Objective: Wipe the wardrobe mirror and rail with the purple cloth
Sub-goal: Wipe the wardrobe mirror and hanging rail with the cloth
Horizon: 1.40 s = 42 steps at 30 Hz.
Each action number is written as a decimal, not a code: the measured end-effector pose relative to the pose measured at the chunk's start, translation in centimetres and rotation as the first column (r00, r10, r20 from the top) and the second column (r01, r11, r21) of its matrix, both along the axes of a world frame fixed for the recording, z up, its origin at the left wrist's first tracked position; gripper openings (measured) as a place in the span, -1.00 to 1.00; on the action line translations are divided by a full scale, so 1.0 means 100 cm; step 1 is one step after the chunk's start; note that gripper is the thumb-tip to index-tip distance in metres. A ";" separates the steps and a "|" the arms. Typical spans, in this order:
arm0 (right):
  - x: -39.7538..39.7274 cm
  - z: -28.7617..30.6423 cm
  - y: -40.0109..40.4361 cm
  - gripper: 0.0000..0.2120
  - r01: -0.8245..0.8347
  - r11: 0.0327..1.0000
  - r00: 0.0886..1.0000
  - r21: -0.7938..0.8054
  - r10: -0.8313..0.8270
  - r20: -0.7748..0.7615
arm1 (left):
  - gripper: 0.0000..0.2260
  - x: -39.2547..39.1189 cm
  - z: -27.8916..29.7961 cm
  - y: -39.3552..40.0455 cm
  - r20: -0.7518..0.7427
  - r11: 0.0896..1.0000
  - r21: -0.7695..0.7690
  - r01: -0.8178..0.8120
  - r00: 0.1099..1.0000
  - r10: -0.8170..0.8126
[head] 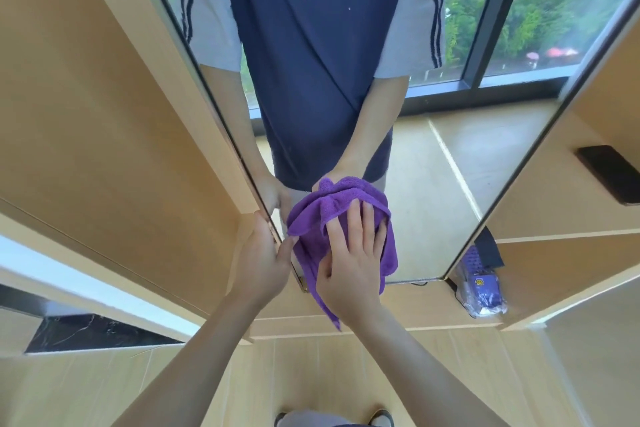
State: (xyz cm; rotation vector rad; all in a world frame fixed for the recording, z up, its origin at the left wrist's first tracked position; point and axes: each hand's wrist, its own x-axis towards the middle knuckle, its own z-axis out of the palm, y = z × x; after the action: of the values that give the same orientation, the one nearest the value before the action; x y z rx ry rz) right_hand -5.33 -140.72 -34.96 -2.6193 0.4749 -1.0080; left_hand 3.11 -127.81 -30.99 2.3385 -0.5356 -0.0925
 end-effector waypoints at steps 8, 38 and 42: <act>-0.006 0.005 0.012 -0.43 -0.213 0.974 0.977 0.077 0.212 0.017 | -0.76 -0.005 0.002 0.006 -0.020 0.999 -0.040 0.013 1.000 -0.014; -0.006 0.011 0.020 -0.29 -0.300 0.778 0.954 0.553 0.258 0.154 | -0.51 -0.002 0.014 0.001 -0.192 0.988 -0.150 0.017 0.980 -0.046; -0.012 0.004 -0.005 -0.44 -0.232 0.789 0.968 0.570 0.127 0.218 | -0.47 -0.002 0.006 -0.005 -0.099 0.992 -0.126 -0.022 0.995 0.009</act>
State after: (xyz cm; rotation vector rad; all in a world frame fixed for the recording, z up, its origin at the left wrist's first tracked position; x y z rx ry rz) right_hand -6.54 -141.27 -34.55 -1.9564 0.4053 -0.8364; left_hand 2.87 -128.26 -30.40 2.2016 -0.4612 -0.1606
